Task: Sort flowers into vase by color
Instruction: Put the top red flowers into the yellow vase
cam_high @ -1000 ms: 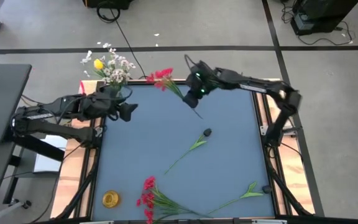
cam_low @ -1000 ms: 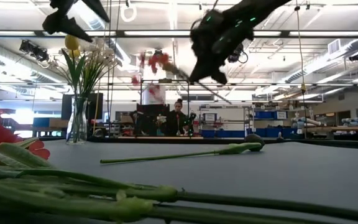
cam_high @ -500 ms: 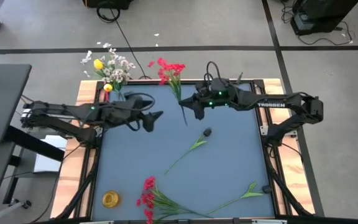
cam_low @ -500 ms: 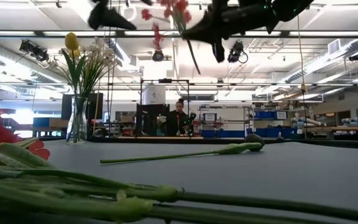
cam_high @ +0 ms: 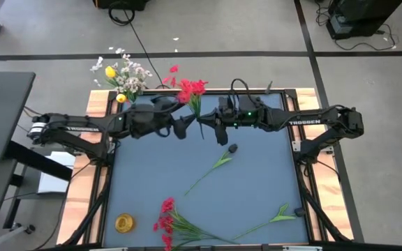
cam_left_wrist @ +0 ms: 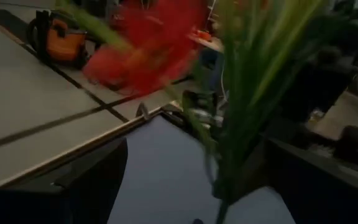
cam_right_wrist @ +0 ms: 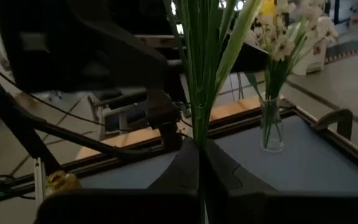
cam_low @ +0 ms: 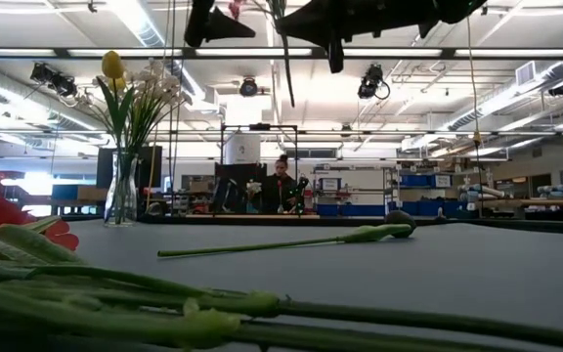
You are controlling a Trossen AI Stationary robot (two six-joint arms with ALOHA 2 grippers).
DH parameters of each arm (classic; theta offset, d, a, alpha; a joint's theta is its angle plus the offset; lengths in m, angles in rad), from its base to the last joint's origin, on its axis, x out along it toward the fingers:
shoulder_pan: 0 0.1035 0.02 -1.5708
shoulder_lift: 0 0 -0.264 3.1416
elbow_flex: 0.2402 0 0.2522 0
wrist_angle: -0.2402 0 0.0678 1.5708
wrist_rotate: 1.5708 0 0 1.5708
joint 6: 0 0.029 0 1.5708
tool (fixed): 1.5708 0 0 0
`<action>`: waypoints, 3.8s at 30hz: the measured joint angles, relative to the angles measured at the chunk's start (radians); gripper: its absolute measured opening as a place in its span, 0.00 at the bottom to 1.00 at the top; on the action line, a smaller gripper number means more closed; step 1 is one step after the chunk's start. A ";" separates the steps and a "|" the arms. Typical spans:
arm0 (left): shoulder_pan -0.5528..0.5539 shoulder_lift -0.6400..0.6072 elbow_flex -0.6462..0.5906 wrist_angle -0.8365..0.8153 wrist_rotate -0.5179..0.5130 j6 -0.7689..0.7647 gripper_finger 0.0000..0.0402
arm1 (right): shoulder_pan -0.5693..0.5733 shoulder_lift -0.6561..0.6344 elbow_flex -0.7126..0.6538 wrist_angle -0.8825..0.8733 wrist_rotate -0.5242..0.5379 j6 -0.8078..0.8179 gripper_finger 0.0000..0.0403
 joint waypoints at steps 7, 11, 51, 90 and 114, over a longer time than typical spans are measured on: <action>0.016 0.026 0.000 0.046 0.081 0.032 0.75 | 0.003 0.000 0.000 0.003 -0.011 -0.057 0.02; 0.034 0.044 0.001 0.107 0.168 0.094 0.53 | 0.010 0.000 0.000 0.003 -0.049 -0.116 0.05; 0.006 -0.168 0.000 -0.315 0.418 0.352 0.08 | -0.098 -0.580 0.025 -0.559 -0.107 -0.324 0.36; -0.936 -0.675 -0.429 -0.246 0.634 0.369 0.03 | -0.098 -0.580 0.025 -0.544 -0.108 -0.323 0.36; -1.123 -0.532 -0.465 -0.155 0.405 0.343 0.03 | -0.098 -0.580 0.025 -0.544 -0.108 -0.323 0.36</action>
